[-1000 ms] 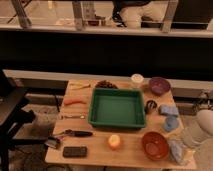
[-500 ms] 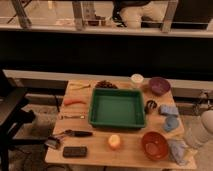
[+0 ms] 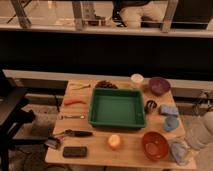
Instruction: Wipe red bowl with towel
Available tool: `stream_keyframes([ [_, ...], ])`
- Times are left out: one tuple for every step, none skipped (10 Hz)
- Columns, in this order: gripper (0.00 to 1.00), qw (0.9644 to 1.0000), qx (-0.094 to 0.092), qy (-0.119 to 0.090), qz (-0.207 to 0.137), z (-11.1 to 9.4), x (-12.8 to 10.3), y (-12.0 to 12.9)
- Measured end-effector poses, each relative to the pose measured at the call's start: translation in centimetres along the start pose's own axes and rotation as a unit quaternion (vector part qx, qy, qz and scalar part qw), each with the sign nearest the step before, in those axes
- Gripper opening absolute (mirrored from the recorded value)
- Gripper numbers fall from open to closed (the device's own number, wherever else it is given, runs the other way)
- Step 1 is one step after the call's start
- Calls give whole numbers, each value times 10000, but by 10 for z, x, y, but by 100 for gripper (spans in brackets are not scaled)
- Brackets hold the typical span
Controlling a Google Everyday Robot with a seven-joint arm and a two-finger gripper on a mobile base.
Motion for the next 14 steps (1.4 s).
stream_keyframes([
  [64, 10000, -8, 11, -2, 1, 2, 2],
  [57, 10000, -12, 19, -10, 1, 3, 3],
  [48, 10000, -11, 22, -23, 1, 4, 5],
  [37, 10000, 14, 23, -35, 0, 5, 7],
  [25, 10000, 70, 32, -55, -2, 5, 8],
  [16, 9999, 118, 35, -72, -4, 5, 9],
  [5, 9997, 214, 44, -91, -11, 4, 10],
  [1, 9995, 286, 42, -99, -16, 4, 12],
  [1, 9992, 380, 11, -96, -22, 4, 13],
  [1, 9985, 544, -60, -45, -31, 6, 14],
  [1, 9970, 752, -150, 68, -41, 10, 14],
  [1, 9958, 879, -209, 125, -46, 11, 13],
  [1, 9945, 999, -278, 158, -52, 11, 13],
  [1, 9925, 1147, -398, 128, -59, 6, 10],
])
